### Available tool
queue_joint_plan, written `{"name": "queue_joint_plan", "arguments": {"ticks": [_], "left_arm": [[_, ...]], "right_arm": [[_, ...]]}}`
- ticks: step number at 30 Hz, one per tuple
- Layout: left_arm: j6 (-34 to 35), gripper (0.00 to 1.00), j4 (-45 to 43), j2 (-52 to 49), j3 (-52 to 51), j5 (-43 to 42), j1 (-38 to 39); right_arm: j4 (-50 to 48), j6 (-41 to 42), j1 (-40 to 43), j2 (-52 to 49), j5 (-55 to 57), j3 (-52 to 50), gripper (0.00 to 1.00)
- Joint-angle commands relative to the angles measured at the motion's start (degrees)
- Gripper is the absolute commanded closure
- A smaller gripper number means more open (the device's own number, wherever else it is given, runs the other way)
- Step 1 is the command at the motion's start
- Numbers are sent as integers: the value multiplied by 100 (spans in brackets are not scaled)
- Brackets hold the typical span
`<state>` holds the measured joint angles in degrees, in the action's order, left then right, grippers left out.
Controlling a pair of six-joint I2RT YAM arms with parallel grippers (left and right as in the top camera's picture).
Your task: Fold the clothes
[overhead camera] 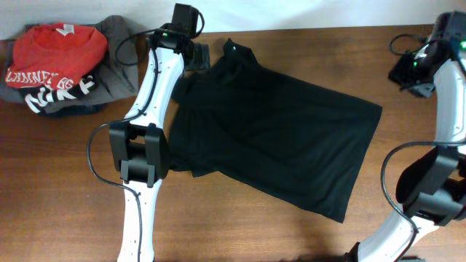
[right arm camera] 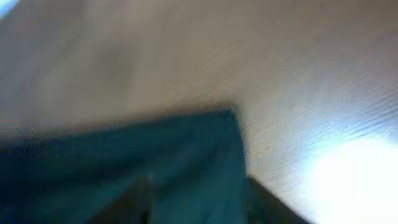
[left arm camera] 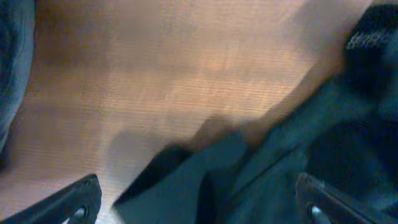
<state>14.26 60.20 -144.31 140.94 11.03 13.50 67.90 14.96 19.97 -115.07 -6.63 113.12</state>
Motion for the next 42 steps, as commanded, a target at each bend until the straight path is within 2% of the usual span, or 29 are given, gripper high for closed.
{"name": "queue_joint_plan", "arguments": {"ticks": [1, 2, 3, 5, 7, 9, 14, 22, 27, 30, 36, 38, 42], "left_arm": [[-251, 1, 269, 162, 74, 184, -212], [-407, 1, 341, 162, 74, 160, -293], [-614, 1, 389, 162, 74, 52, -354], [-1287, 1, 577, 162, 74, -520, -531], [-1473, 1, 791, 162, 74, -678, -669], [-1543, 1, 984, 162, 72, -680, -813], [-2509, 1, 975, 162, 68, -1174, -931], [-2811, 1, 492, 90, -103, -1252, -925], [-2830, 1, 496, -92, -229, -1692, -916], [-3088, 1, 516, -236, -229, -2076, -892], [-3086, 2, 680, -433, -229, -2293, -844], [-3088, 4, 758, -450, -229, -2422, -831], [-3086, 21, 802, -461, -229, -2481, -800]], "right_arm": [[715, -553, -424, 26, -1010, 267, 36], [901, -638, -568, 26, -1010, 205, 26], [994, -667, -658, 26, -1010, 155, 21], [1259, -664, -951, 24, -1008, 76, 4], [1340, -662, -1154, 24, -1008, 11, 1], [1340, -660, -1471, 26, -1008, -101, 1], [887, -656, -2153, 24, -1008, -612, 1], [26, -483, -2640, 24, -1010, -1499, 1], [-761, -177, -2712, 24, -1012, -2256, 1], [-1259, -46, -2712, 24, -1010, -2605, 1], [-2085, -46, -2712, 24, -1008, -3154, 1], [-2352, -48, -2712, 24, -1008, -3329, 1], [-2616, -52, -2712, 24, -1005, -3519, 1]]}}
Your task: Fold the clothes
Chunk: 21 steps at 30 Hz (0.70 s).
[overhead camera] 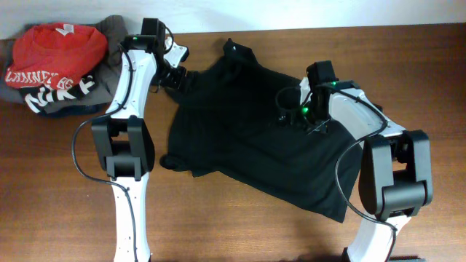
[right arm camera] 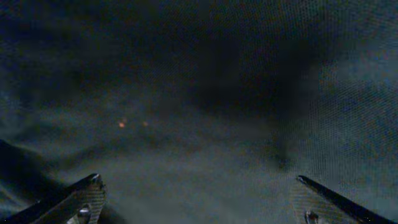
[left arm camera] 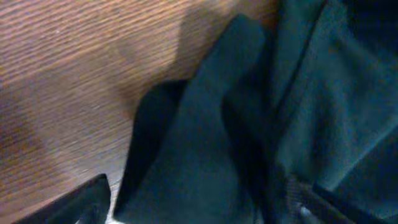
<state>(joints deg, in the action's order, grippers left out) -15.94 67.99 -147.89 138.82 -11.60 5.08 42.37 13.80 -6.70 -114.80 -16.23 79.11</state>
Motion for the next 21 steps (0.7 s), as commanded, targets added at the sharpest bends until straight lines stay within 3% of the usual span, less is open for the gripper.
{"name": "queue_joint_plan", "arguments": {"ticks": [1, 5, 8, 10, 13, 21], "left_arm": [[-63, 24, 24, -105, -17, -221, 52], [-61, 47, 17, -114, -17, -221, 94], [31, 74, -74, -114, -13, -219, 125], [216, 80, -232, -114, -13, -219, 127], [531, 97, -592, -114, -13, -240, 127], [1025, 99, -1432, -111, 101, -428, 131]], "right_arm": [[-109, 63, -46, -2, -20, -142, 1], [-131, 63, -46, 0, 212, -144, 1], [-138, 66, -42, -2, 361, -144, 1], [-155, 68, -42, -2, 358, -144, 1], [-168, 66, -42, -2, 361, -144, 2], [-498, 66, -42, -2, 363, -391, 1]]}}
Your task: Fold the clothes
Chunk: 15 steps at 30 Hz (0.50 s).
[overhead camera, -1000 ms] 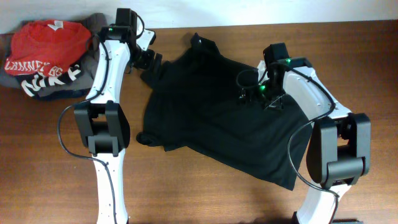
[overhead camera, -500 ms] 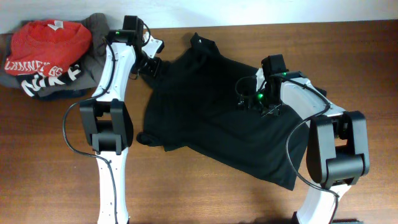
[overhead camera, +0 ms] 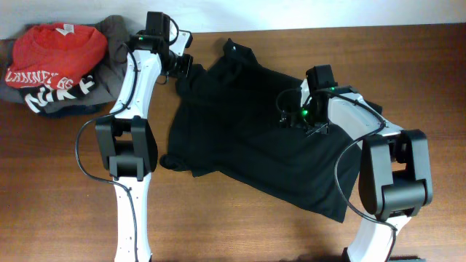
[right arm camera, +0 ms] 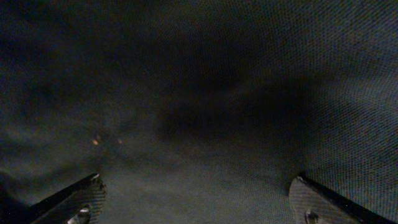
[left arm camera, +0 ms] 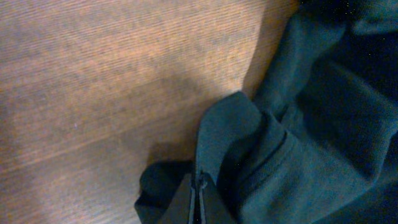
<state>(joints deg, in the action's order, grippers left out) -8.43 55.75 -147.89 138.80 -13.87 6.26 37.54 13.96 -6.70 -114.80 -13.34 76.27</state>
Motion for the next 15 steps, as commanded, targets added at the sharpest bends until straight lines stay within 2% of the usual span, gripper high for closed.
{"name": "queue_joint_plan", "arguments": {"ticks": [1, 4, 5, 6, 10, 11, 12, 15], "left_arm": [[293, 99, -334, -111, 103, -201, 13], [393, 96, -750, -114, 103, -173, 13], [391, 82, -931, -116, 101, -140, 15], [391, 78, -1047, -120, 101, -138, 15], [391, 77, -1659, -166, 101, -136, 13], [391, 75, -1751, -184, 101, -136, 13], [391, 62, -1779, -190, 101, -136, 13], [391, 49, -1482, -144, 116, -138, -2]], "right_arm": [[-17, 50, -42, -2, 79, -107, 1], [-39, 50, -42, -2, 114, -107, 1], [-42, 50, -42, -2, 116, -107, 1], [-42, 50, -42, -2, 116, -107, 1], [-42, 50, -42, -2, 116, -107, 1], [-39, 50, -42, -2, 116, -107, 1], [-35, 50, -42, -2, 116, -107, 1], [-26, 48, -42, -2, 125, -109, 2]]}}
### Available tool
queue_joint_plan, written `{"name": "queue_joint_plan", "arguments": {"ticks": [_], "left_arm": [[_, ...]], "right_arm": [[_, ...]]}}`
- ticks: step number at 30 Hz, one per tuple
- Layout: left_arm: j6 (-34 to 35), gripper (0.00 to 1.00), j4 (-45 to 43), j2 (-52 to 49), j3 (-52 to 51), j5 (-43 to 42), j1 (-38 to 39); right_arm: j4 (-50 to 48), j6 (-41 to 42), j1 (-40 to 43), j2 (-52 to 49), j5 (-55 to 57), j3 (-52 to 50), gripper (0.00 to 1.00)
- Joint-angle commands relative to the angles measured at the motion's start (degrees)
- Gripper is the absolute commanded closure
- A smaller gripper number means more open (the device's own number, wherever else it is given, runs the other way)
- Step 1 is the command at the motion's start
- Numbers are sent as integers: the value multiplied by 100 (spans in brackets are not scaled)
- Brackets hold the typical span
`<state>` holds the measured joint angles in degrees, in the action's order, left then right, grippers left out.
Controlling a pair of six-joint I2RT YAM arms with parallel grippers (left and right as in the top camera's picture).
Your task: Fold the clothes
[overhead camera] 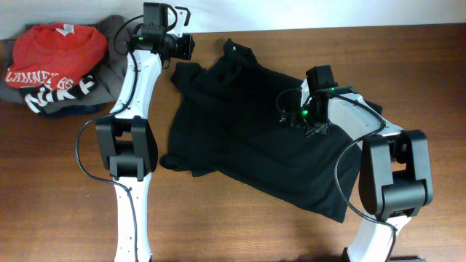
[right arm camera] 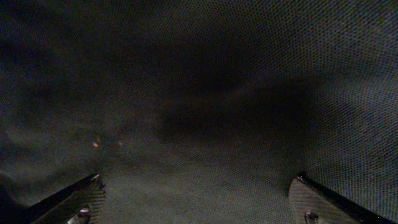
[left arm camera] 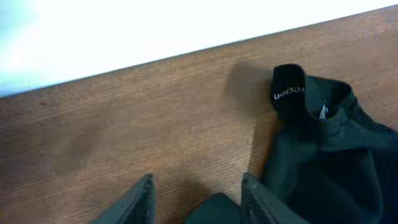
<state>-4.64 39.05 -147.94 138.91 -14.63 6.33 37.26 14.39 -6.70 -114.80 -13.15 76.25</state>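
A black T-shirt [overhead camera: 269, 138] lies spread flat and slanted across the middle of the wooden table [overhead camera: 65, 204]. My left gripper [overhead camera: 186, 48] hovers at its upper left sleeve, near the back edge. In the left wrist view that gripper [left arm camera: 198, 202] is open, with the tip of the sleeve [left arm camera: 217, 213] lying between the fingers and the collar label [left arm camera: 288, 93] ahead to the right. My right gripper [overhead camera: 302, 120] rests open on the shirt's middle. In the right wrist view its fingers [right arm camera: 81, 199] are spread wide on the dark fabric [right arm camera: 199, 93].
A pile of other clothes sits at the back left corner: a red shirt [overhead camera: 54, 47] on top of grey and black printed garments [overhead camera: 62, 98]. A white wall [left arm camera: 124, 31] runs just behind the table's back edge.
My left gripper was shut on the sleeve tip and is now open and raised, looking toward the back edge. The sleeve lies a little further out to the left. The right gripper has not moved.
First my left gripper was open at the shirt's upper left and the right one was off at the table's far right. Then the right gripper was open on the shirt's middle. The left then shut on the sleeve tip, and now stands open over it.
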Motion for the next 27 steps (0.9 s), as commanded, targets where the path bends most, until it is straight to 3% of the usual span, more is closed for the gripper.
{"name": "queue_joint_plan", "arguments": {"ticks": [1, 4, 9, 16, 19, 27], "left_arm": [[15, 40, 437, -61, 111, -59, -13], [13, 26, 1178, 308, 114, -57, -94], [116, 14, 2035, 1060, 114, 363, -313], [728, 13, 3587, 1296, 105, 393, -492], [664, 5, 4148, 1294, 79, 396, -483], [599, 7, 4205, 1292, -640, 402, -459]], "right_arm": [[4, 7, -42, -2, 142, -114, 1], [-13, 7, -42, 0, 181, -170, 2], [-63, 9, -42, -2, 177, -179, 1], [-66, 9, -42, -2, 177, -179, 1], [-68, 9, -42, -2, 177, -179, 1], [-68, 98, -42, 0, 177, -179, 1]]}}
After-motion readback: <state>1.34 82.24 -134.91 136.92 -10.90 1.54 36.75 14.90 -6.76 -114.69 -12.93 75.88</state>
